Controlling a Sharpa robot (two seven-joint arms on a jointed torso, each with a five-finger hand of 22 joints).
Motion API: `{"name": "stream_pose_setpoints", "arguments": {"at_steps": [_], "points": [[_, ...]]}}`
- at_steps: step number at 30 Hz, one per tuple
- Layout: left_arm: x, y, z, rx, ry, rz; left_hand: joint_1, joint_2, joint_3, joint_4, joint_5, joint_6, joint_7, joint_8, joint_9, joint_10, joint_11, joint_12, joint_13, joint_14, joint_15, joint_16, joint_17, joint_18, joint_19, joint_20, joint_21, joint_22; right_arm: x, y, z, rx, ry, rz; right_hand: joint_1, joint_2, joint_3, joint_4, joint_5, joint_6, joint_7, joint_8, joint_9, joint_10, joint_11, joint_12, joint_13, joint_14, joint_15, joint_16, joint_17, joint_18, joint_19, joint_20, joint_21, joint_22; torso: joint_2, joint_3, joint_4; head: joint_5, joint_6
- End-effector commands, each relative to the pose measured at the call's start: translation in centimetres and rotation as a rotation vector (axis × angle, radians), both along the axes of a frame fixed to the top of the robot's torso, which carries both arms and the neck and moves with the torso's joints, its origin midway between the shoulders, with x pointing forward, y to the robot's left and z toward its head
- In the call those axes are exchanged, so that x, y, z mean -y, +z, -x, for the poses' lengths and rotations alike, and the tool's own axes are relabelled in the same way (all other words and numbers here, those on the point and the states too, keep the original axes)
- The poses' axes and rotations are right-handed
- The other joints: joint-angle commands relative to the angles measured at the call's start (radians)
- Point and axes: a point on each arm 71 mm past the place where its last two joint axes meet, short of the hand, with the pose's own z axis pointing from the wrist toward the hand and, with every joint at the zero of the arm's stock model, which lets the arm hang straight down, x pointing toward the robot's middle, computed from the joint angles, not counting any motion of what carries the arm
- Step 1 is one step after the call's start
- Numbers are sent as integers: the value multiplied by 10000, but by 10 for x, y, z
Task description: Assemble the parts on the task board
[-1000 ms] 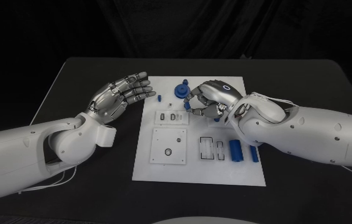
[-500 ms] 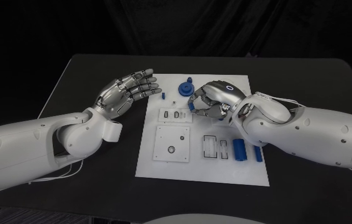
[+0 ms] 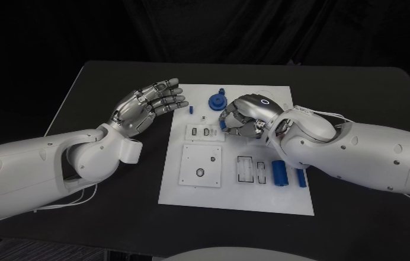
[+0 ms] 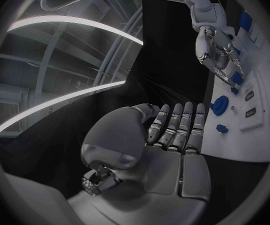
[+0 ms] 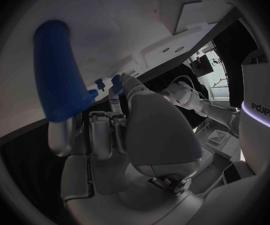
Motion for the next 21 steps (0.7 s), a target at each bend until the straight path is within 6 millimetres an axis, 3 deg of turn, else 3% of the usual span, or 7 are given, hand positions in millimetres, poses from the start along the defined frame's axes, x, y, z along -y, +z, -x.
{"name": "stream_pose_setpoints", "arguments": {"at_steps": [1,8,21], "points": [[-1,4,0,551,139,522,-97,-15,65,22,43,98,5,33,10,64,28,63,12,39,-8,61,-12,-137,40,-7,29,2,0,-3,-1,-139,-255,274,-114,32,-23,-13,28,-75,-5,-57,6,1042,-45,27,2635,909,-44,34,2241,170,1,-30,-36,926,2,-4,8,-1,-12],[-1,4,0,543,127,521,-102,-12,77,24,43,101,16,35,9,75,32,68,12,46,-3,66,-12,-141,43,-6,30,2,-3,-3,-2,-148,-230,304,-146,28,-28,-8,11,-102,2,-77,16,1042,-39,27,2635,903,-39,18,2226,180,-22,-28,-73,899,2,-18,5,-39,-44],[0,4,-1,534,122,526,-102,-12,77,24,43,101,16,35,9,75,32,68,12,46,-3,66,-12,-141,43,-6,30,2,-6,-5,-2,-199,-167,376,-232,28,-32,-7,-142,-202,34,-152,51,1042,-9,27,2635,891,-14,-11,2200,192,-50,-12,-126,871,9,-5,-1,-40,-69]]}}
